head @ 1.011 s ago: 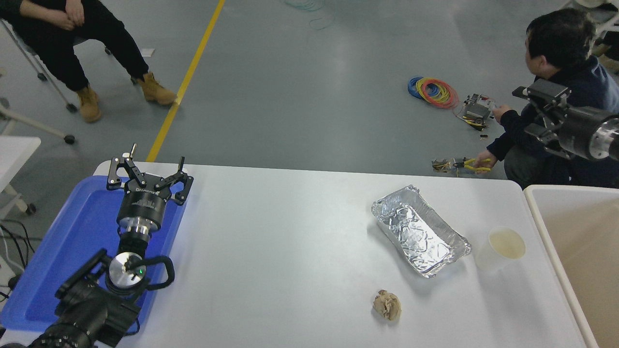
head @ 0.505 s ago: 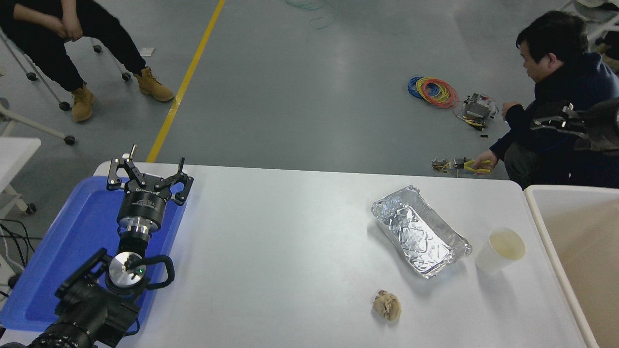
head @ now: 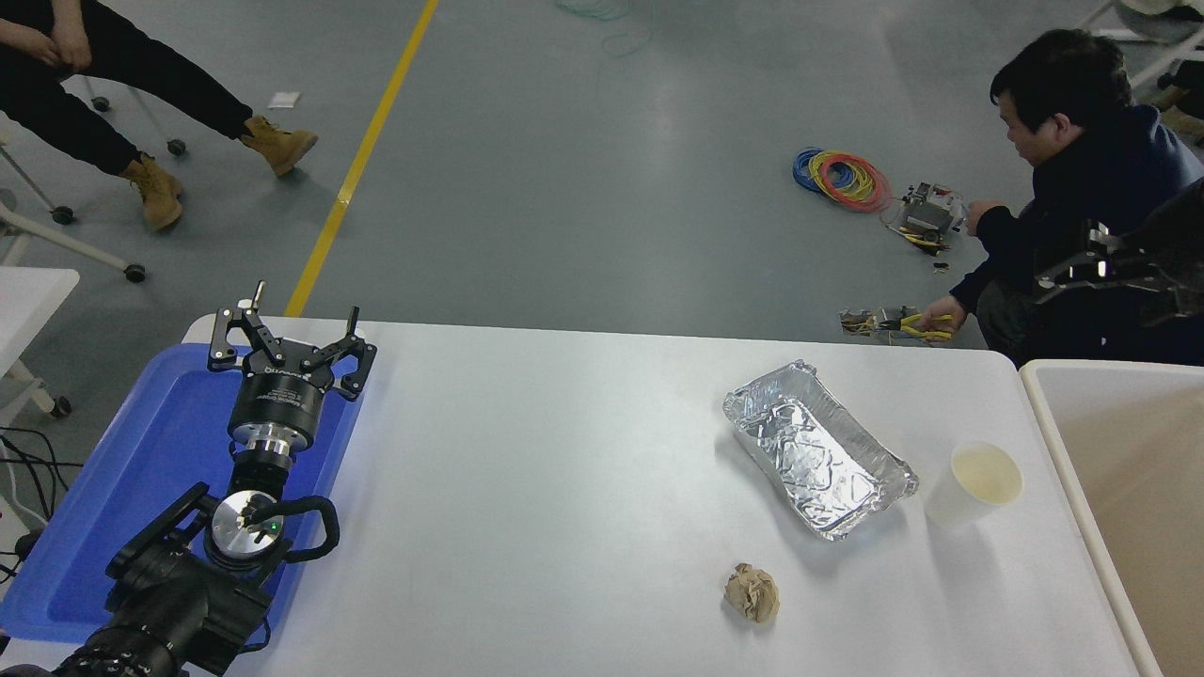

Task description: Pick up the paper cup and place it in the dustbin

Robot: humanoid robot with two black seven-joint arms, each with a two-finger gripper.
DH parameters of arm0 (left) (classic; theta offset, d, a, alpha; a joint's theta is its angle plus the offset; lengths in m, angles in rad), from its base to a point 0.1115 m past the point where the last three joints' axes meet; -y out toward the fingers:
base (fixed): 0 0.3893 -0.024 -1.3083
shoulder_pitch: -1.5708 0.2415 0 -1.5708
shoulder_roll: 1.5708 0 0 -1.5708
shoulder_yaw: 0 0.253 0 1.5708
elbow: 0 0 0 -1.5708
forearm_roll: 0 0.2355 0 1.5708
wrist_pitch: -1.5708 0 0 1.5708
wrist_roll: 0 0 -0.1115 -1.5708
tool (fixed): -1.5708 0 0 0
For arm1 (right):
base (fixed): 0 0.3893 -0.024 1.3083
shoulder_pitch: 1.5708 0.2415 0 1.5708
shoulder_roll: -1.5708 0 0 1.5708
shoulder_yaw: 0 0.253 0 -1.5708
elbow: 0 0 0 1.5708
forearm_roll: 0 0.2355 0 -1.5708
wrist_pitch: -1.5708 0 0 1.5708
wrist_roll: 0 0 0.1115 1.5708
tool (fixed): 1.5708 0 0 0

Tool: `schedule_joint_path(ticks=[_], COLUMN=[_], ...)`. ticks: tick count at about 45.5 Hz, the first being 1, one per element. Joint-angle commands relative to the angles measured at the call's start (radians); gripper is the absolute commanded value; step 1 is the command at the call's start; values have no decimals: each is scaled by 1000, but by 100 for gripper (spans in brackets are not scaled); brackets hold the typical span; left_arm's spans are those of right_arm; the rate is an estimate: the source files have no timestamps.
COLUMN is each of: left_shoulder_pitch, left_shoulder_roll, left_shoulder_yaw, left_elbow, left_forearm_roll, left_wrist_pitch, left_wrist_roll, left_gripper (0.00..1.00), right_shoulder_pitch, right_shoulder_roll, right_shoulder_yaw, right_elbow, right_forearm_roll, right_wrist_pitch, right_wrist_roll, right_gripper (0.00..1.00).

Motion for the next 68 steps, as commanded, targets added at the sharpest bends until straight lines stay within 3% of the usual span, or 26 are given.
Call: schedule_joint_path(ticks=[1,11,25,51,68], left_shoulder_pitch=[0,0,0,0,0], left_shoulder_roll=[0,-1,0,-1,-1], left_shoulder_yaw=[0,0,0,0,0], left_elbow=[0,0,0,0,0], left_forearm_roll=[0,0,0,0,0], left_wrist_pitch=[0,0,0,0,0], left_wrist_roll=[0,0,-1,0,-1], left_gripper=[100,100,100,100,100], right_shoulder_pitch=[48,20,-72,-234,-498], right_shoulder_roll=[10,33,45,56,62], right_shoulder_yaw=[-17,3,176,188,266], right_elbow=[115,120,114,-23,-211], right_forearm_roll=[1,-36,-200,-205,-206], right_wrist_pitch=[41,38,15,-8,-132], right_wrist_roll=[0,2,3,7,13], right_gripper=[100,100,100,100,100])
